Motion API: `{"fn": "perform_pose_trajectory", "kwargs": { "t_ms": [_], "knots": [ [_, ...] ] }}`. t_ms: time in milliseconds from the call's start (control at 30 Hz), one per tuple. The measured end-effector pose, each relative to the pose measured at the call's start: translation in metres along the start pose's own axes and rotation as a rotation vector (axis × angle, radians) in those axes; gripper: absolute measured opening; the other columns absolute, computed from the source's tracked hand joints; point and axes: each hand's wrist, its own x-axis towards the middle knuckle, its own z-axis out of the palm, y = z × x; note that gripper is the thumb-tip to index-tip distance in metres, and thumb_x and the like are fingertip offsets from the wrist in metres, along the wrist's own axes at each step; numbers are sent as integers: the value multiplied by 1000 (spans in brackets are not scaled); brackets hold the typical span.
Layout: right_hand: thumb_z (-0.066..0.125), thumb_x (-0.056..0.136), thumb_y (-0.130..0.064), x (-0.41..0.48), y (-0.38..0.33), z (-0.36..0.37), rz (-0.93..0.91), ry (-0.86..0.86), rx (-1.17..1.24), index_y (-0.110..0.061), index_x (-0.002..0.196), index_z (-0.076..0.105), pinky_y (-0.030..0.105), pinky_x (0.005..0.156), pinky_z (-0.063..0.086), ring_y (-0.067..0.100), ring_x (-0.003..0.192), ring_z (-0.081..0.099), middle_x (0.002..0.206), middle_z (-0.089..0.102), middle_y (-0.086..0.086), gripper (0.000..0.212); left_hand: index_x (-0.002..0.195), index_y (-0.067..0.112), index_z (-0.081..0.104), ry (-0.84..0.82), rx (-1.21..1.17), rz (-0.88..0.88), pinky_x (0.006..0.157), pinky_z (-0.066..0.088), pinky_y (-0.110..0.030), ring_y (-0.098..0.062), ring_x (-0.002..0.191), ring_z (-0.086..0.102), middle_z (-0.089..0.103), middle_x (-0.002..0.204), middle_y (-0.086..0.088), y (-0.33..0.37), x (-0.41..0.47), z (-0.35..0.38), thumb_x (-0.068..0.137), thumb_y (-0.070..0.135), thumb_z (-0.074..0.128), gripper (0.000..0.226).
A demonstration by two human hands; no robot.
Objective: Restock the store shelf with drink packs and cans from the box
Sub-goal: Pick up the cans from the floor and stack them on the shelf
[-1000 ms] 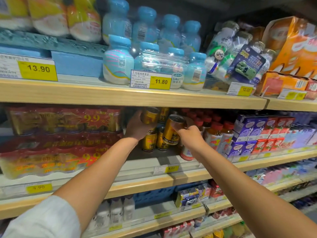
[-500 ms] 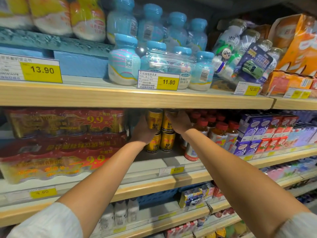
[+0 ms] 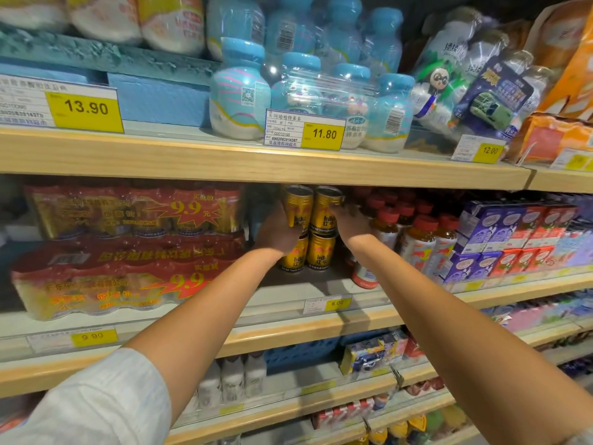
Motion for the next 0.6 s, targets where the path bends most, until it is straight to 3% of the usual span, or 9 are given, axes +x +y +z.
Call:
{"fn": "perform_pose_trajectory", "kwargs": {
  "t_ms": [100, 200, 333, 400, 467, 500, 567, 600],
  "knots": [
    [41, 101, -48, -7, 4, 1, 33, -37, -18, -19, 154, 36, 37, 106, 31, 29, 144, 36, 160, 36, 5, 60, 150, 28, 27, -11, -13, -46, 102, 39, -42, -30, 131, 50, 50, 147, -3, 3, -4, -1, 88, 36, 69, 75],
    [42, 100, -43, -17, 10, 0, 45, -46, 14, -18, 150, 42, 33, 96, 31, 30, 139, 42, 156, 42, 7, 56, 153, 25, 21, 11, -24, -81, 103, 40, -44, -32, 132, 50, 48, 148, -6, 6, -9, -2, 79, 46, 74, 93],
    [49, 96, -44, -39, 10, -3, 45, -83, 64, -18, 146, 45, 36, 94, 39, 29, 129, 51, 146, 52, 6, 57, 157, 21, 12, 73, 20, -126, 108, 37, -44, -32, 138, 43, 38, 156, -8, 13, -21, -1, 77, 51, 74, 106],
    [53, 95, -38, -50, 10, -4, 85, -107, 71, -11, 130, 58, 37, 87, 48, 27, 104, 62, 124, 64, 9, 44, 158, 19, 9, 88, 61, -146, 113, 32, -45, -31, 144, 34, 27, 161, -8, 16, -27, -1, 80, 47, 75, 106],
    [54, 91, -23, -62, 10, -7, 82, -117, 44, -9, 89, 65, 32, 65, 43, 22, 75, 58, 89, 66, 8, 19, 159, 17, 4, 75, 106, -175, 116, 27, -46, -31, 148, 25, 16, 165, -9, 21, -38, -2, 82, 46, 74, 107],
    [55, 90, -19, -67, 11, -8, 47, -108, 36, -13, 73, 60, 30, 58, 39, 19, 66, 54, 74, 61, 4, 18, 159, 18, 4, 72, 111, -189, 117, 26, -45, -31, 148, 24, 15, 165, -9, 22, -44, -3, 83, 46, 73, 106],
    [60, 90, -18, -78, 13, -10, -37, -103, 21, -16, 64, 51, 28, 51, 35, 15, 58, 47, 59, 51, -2, 28, 157, 17, 17, 72, 110, -214, 111, 34, -41, -31, 142, 36, 29, 161, -10, 27, -60, -2, 85, 50, 71, 96],
    [62, 91, -19, -83, 13, -10, -75, -108, 17, -16, 66, 51, 28, 52, 36, 14, 58, 48, 61, 51, -3, 27, 153, 15, 32, 71, 112, -220, 100, 42, -37, -32, 130, 50, 45, 151, -13, 30, -68, -3, 85, 53, 69, 86]
  ]
}}
